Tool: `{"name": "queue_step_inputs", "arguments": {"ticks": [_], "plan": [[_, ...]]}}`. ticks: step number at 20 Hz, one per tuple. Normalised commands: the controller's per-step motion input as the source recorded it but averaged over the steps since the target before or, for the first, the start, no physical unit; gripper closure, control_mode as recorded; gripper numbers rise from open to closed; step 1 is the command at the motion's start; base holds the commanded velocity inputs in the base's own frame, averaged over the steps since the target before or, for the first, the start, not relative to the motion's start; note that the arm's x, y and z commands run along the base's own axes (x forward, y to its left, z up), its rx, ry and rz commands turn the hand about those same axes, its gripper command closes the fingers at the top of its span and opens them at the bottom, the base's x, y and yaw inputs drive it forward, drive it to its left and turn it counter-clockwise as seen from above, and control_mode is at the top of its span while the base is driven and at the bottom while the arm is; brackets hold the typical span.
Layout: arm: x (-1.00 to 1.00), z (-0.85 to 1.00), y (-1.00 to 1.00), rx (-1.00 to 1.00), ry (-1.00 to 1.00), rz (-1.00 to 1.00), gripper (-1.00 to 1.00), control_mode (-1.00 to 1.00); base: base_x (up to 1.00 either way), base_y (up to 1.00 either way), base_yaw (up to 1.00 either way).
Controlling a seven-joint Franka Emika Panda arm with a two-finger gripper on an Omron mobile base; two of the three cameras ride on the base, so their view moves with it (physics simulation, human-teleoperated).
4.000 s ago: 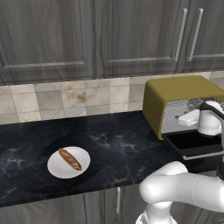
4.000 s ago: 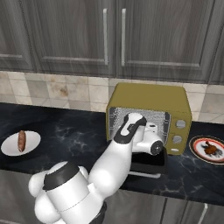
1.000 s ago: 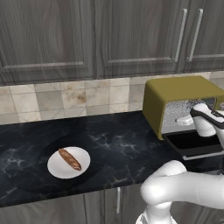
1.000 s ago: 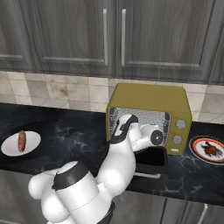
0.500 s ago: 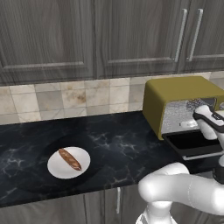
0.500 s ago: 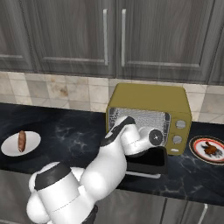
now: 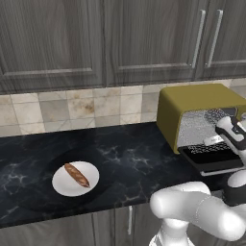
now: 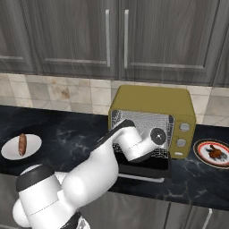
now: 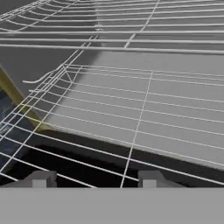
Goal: Open the toaster oven door. Place the baguette on the bottom rack in the toaster oven and place the chicken drumstick on the top rack.
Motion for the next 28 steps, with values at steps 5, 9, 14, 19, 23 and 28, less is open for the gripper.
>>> {"name": "queue_step_inputs", "arguments": {"ticks": [5, 9, 14, 19, 23, 28], "plan": [[-0.68, -0.59, 0.0, -0.03, 0.1, 0.0, -1.0, -1.0, 0.0, 0.0, 0.0], [-0.69, -0.59, 0.0, -0.03, 0.08, 0.0, -1.0, -1.0, 0.0, 0.0, 0.0], [-0.64, -0.54, 0.0, -0.02, 0.09, 0.0, -1.0, -1.0, 0.0, 0.0, 0.0], [-0.29, 0.08, -0.04, 0.03, 0.04, 0.0, -1.0, -1.0, 0.0, 0.0, 0.0], [-0.26, 0.56, 0.0, 0.03, -0.02, 0.0, -1.0, -1.0, 0.0, 0.0, 0.0], [-0.4, 0.56, 0.0, 0.0, -0.01, -0.02, -1.0, -1.0, 0.0, 0.0, 0.0]]}}
